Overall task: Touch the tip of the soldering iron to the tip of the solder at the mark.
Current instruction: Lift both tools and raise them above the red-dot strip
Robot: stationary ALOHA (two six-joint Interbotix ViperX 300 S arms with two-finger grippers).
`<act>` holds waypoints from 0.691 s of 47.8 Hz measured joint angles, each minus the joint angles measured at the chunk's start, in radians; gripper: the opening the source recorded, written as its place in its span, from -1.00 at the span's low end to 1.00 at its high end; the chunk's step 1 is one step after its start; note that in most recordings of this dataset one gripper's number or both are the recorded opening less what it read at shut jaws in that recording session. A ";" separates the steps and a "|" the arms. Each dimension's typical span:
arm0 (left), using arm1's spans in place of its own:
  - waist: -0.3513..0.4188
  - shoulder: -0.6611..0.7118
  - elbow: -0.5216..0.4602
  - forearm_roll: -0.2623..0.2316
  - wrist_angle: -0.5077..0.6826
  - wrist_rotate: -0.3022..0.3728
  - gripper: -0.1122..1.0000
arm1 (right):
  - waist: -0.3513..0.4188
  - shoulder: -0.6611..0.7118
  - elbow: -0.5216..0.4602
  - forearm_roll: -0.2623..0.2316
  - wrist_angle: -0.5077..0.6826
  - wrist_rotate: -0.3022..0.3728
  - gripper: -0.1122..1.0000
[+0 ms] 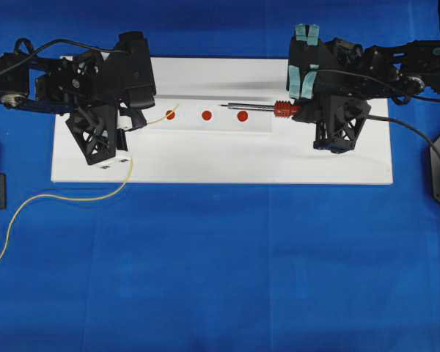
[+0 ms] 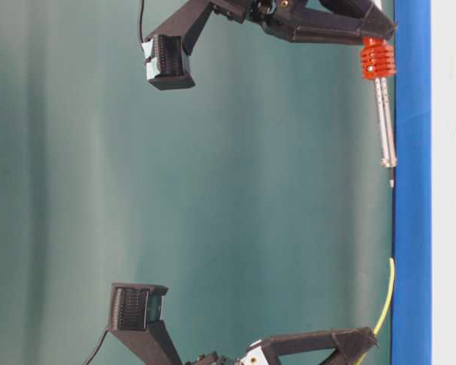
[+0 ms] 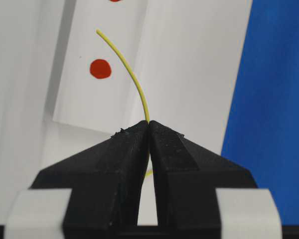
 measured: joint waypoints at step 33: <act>-0.002 -0.018 0.034 0.000 0.046 -0.025 -0.77 | -0.002 0.052 -0.060 -0.003 0.043 0.009 -0.68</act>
